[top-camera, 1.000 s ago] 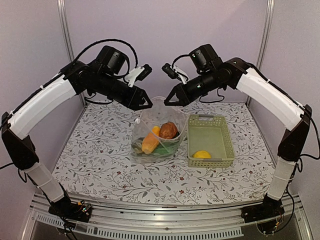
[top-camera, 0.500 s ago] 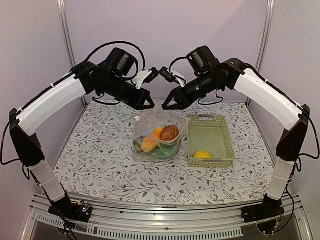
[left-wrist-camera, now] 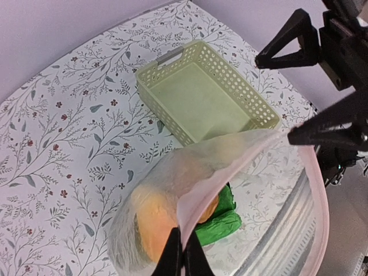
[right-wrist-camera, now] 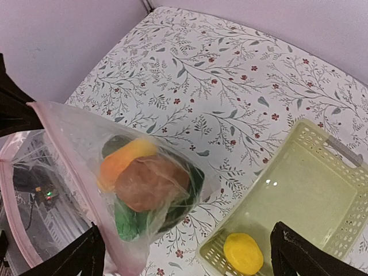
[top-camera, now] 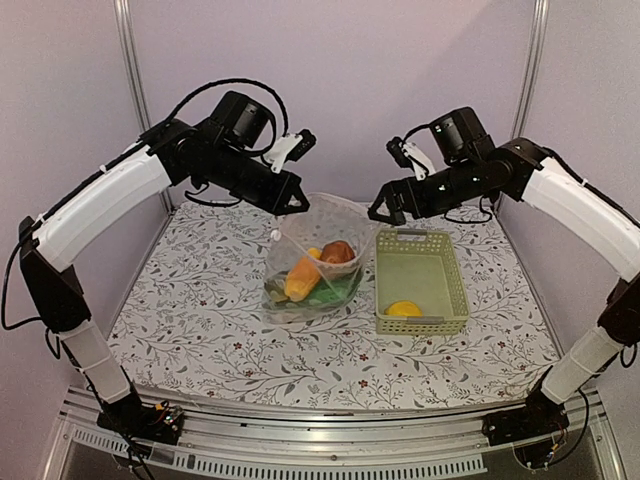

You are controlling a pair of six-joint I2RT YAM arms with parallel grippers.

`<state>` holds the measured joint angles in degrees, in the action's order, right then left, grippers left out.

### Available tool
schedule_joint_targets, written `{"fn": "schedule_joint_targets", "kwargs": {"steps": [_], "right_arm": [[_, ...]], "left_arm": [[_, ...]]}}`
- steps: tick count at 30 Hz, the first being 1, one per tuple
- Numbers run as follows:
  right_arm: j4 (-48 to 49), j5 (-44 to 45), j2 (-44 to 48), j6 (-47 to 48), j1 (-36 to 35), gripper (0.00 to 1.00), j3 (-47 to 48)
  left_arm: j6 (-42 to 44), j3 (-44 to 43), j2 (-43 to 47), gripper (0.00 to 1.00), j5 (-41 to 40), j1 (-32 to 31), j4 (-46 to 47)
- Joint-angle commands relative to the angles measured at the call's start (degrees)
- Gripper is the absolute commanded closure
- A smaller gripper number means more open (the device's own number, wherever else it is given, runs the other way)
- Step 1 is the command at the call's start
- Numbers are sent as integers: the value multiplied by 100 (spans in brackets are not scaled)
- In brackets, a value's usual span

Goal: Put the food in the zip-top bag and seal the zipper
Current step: Pass from the right arm to the left, then pick up the fake fruit from the bin.

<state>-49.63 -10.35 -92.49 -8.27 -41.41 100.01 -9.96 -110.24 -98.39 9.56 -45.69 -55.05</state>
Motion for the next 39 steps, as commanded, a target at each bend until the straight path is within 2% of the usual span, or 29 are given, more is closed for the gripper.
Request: {"fn": "schedule_joint_targets", "kwargs": {"steps": [1, 5, 10, 13, 22, 24, 25, 35, 39], "right_arm": [[703, -154, 747, -895, 892, 1, -1095], [598, -242, 903, -865, 1047, 5, -1762], [-172, -211, 101, -498, 1046, 19, -2084], [-196, -440, -246, -400, 1045, 23, -2332], [-257, -690, -686, -141, 1022, 14, -2514], [-243, -696, -823, -77, 1008, 3, -2498], [-250, -711, -880, -47, 995, 1, -2475], [-197, -525, -1585, 54, 976, 1, -2417], [-107, -349, -1675, 24, 976, 7, -2430]], "left_arm": [[-102, 84, 35, 100, -58, -43, -30], [-152, 83, 54, 100, -61, -37, -41], [-165, 81, 69, 100, -100, -34, -75], [-164, 99, 79, 100, -111, -19, -93], [-182, 225, 130, 100, -150, -14, -127], [-173, 241, 136, 100, -171, -4, -119], [-167, 247, 136, 100, -169, -4, -117], [-134, 266, 103, 100, -166, 15, -122], [-126, 253, 64, 100, -139, 30, -112]]}}
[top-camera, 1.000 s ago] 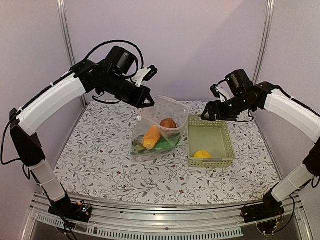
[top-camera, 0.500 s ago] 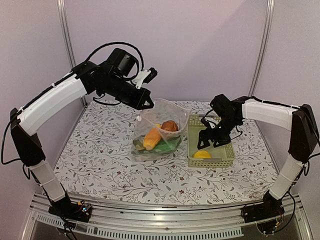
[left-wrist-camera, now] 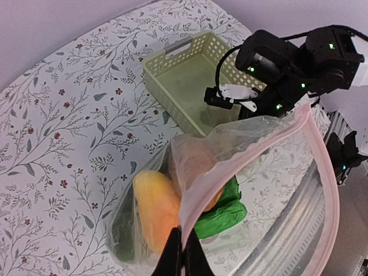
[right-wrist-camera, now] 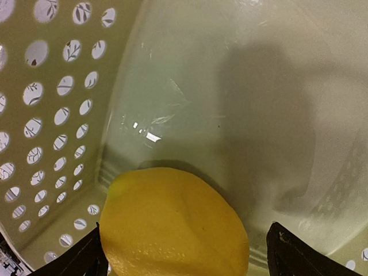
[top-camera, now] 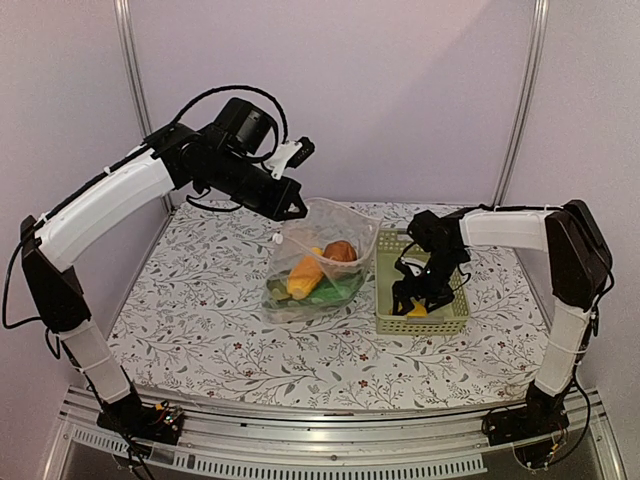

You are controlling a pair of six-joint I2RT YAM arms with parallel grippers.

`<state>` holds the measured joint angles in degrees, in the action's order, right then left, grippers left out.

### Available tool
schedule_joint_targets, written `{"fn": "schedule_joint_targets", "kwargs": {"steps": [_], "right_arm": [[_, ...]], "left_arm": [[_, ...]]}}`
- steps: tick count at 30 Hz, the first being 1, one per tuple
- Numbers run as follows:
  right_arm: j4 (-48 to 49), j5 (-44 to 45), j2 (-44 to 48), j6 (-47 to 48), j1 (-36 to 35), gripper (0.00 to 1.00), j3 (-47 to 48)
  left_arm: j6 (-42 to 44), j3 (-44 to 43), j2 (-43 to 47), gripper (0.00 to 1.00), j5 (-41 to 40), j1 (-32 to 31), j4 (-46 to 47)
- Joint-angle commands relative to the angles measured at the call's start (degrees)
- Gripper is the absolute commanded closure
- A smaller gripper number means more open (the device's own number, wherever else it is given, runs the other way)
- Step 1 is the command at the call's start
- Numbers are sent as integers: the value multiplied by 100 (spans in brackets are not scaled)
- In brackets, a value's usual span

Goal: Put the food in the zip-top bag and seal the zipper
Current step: Pick up the fake fruit from the bin, then place the fake fruit in the zipper food storage bag.

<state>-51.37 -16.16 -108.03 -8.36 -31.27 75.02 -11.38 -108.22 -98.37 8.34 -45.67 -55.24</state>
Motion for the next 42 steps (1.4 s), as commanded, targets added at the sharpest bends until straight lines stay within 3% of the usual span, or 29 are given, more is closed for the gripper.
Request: {"fn": "schedule_joint_targets", "kwargs": {"steps": [1, 6, 10, 15, 19, 29, 36, 42], "right_arm": [[98, 244, -122, 28, -42, 10, 58], [73, 243, -83, -15, -43, 36, 110], [-74, 340, 261, -127, -30, 45, 227], [-348, 593, 850, -183, -29, 49, 634], [-385, 283, 1290, -155, -42, 53, 1445], [638, -632, 1858, -683, -782, 59, 2929], [993, -789, 1563, -912, -1567, 54, 3097], [648, -687, 1278, -765, -1786, 28, 3141]], "left_arm": [[20, 48, 52, 100, -10, 30, -86], [17, -3, -3, 100, 41, 38, -66], [14, 0, 1, 100, 55, 49, -58], [-24, 46, -2, 100, 84, 59, -31], [-77, 25, -27, 100, 158, 71, 4], [-203, 81, -105, 100, 298, 85, 88], [-273, 166, -64, 100, 340, 85, 193], [-277, 135, -60, 100, 352, 93, 198]]}}
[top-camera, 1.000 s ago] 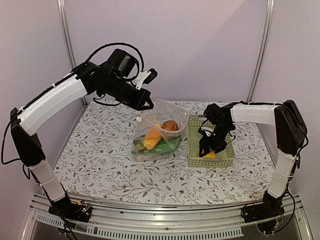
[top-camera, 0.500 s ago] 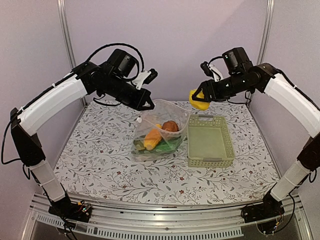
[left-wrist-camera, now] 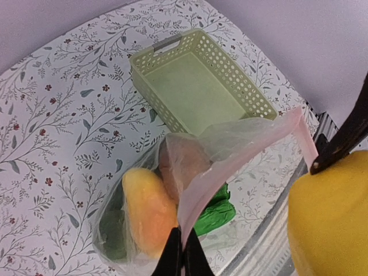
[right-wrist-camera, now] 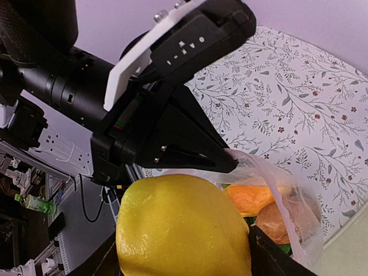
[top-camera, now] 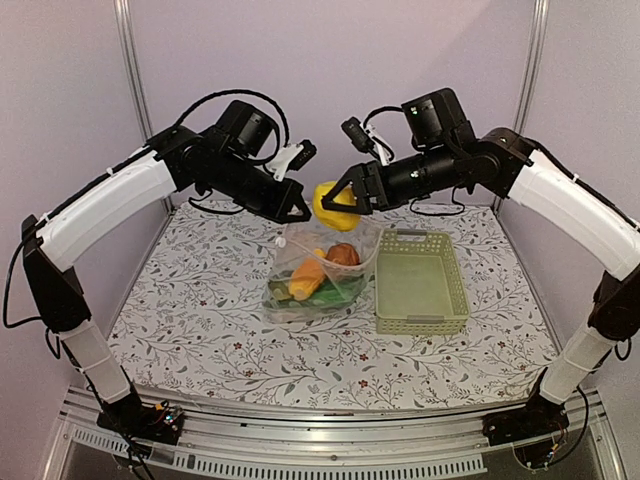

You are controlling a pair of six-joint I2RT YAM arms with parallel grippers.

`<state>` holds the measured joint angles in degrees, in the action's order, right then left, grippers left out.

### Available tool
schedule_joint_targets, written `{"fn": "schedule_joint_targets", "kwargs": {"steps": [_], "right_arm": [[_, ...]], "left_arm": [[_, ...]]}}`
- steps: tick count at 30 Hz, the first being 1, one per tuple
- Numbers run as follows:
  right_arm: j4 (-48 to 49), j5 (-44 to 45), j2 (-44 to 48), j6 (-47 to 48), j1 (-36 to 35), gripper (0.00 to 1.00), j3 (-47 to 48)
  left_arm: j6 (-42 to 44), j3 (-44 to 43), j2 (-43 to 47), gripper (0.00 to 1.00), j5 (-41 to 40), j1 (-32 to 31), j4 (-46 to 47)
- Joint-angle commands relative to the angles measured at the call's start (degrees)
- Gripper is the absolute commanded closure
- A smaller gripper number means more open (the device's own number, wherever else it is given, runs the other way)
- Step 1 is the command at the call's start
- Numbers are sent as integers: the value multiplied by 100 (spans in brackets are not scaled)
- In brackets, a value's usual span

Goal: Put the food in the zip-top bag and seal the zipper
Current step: Place the fake fruit in the zipper food storage bag.

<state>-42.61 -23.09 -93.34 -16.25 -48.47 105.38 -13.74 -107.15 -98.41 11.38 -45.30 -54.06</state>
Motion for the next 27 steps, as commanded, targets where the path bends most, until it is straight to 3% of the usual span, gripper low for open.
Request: {"fn": "schedule_joint_targets", "kwargs": {"steps": [1, 3, 4, 10, 16, 17, 20, 22, 27], "right_arm": [[-264, 25, -181, 54, -66, 20, 105], [-353, 133, -145, 127, -69, 3, 141], [-399, 150, -135, 156, -67, 1, 171], [-640, 42, -98, 422, -81, 1, 341], [412, -509, 821, 799, -85, 1, -1181], [374, -616, 900, 876, -84, 3, -1240], [-162, -905, 617, 1221, -135, 23, -977], [-417, -666, 354, 1469, -304, 30, -778], [-647, -240, 17, 1942, -704, 36, -451]], "left_arm": [[-41, 28, -57, 100, 53, 56, 78], [-25, 28, -62, 100, 41, 56, 80], [-25, 28, -56, 100, 40, 56, 76], [9, 61, -55, 100, 63, 64, 89], [44, 20, -82, 99, 140, 82, 97], [41, 27, -75, 99, 169, 81, 99], [50, 45, -83, 99, 286, 100, 106], [42, 54, -87, 99, 354, 108, 118], [30, 46, -99, 97, 501, 124, 162]]}}
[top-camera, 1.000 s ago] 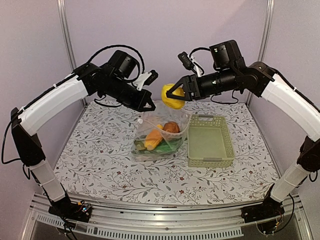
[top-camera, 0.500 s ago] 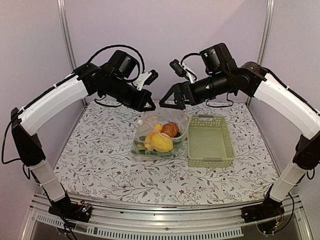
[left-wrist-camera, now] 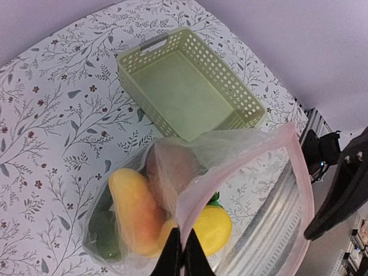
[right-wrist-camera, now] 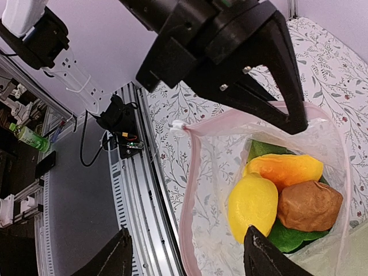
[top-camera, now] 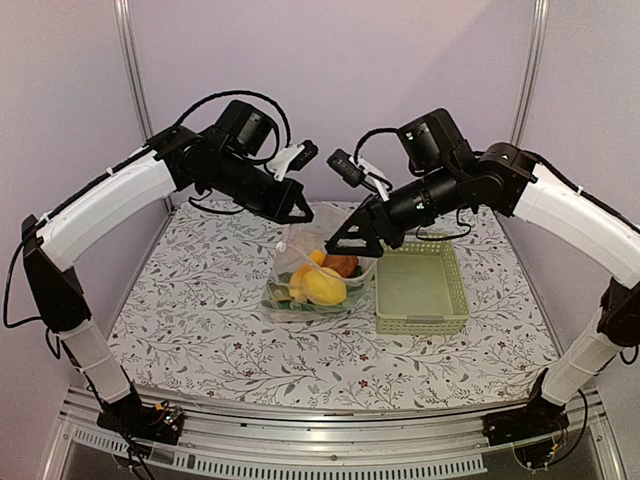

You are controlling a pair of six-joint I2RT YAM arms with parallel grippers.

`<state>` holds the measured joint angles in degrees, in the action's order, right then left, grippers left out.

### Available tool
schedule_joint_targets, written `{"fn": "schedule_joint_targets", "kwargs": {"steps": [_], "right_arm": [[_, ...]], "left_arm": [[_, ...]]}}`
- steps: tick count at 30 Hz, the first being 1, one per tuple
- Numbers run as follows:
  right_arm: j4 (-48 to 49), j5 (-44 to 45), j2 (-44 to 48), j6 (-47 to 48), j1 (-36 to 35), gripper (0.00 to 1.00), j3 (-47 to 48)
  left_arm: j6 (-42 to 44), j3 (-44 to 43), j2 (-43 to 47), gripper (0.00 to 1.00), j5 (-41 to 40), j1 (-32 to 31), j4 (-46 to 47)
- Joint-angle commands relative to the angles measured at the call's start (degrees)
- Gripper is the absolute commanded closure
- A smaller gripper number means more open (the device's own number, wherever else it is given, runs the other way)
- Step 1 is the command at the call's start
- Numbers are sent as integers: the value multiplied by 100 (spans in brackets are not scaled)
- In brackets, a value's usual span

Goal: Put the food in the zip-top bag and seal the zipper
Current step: Place the fake fruit in the zipper food storage bag, then pass from the left arm to the right

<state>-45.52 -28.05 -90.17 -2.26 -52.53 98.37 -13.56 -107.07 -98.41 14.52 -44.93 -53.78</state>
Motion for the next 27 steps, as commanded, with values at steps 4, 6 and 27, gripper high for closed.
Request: {"fn": "schedule_joint_targets", "kwargs": {"steps": [4, 6, 27], "right_arm": [[-547, 690, -612, 896, -602, 38, 522], [-536, 973, -764, 1048, -709, 39, 603], [-31, 1611, -1199, 1220, -820, 100, 1308]], "left_arm": [[-10, -1, -124, 97, 317, 119, 178], [-19, -28, -140, 97, 386, 146, 176], [539, 1467, 1771, 45, -479, 199, 1811]]}}
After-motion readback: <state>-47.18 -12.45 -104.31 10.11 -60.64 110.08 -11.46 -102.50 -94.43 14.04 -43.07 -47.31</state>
